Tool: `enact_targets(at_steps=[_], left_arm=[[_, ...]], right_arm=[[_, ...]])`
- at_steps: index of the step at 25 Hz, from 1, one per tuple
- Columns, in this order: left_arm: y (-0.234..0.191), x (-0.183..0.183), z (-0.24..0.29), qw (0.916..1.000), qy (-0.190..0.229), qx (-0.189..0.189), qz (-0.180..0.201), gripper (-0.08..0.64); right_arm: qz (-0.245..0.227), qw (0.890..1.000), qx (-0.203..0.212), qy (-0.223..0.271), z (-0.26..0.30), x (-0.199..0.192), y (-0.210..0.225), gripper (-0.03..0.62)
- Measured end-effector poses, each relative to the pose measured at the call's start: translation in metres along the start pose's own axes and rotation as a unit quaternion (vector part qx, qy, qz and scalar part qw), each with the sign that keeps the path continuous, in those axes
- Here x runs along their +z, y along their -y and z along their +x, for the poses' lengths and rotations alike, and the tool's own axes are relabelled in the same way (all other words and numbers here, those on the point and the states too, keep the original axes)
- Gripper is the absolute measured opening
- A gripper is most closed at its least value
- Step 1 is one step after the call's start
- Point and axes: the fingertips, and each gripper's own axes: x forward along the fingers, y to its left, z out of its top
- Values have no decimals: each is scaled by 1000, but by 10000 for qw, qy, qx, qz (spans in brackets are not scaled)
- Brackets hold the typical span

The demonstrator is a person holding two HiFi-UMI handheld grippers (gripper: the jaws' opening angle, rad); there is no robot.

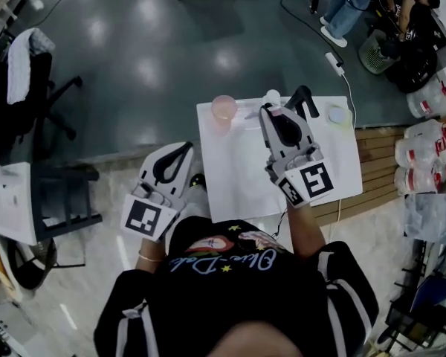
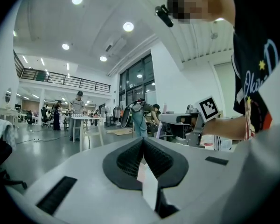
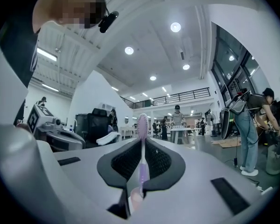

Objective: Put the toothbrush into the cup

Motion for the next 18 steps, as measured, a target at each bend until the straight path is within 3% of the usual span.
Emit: enact_targets(at_steps=[18], left_arm=[[-66,-21,7,9994,-125,56,-319,0]], right_arm=[[39,9951,-114,-986,74,-91,5,15]])
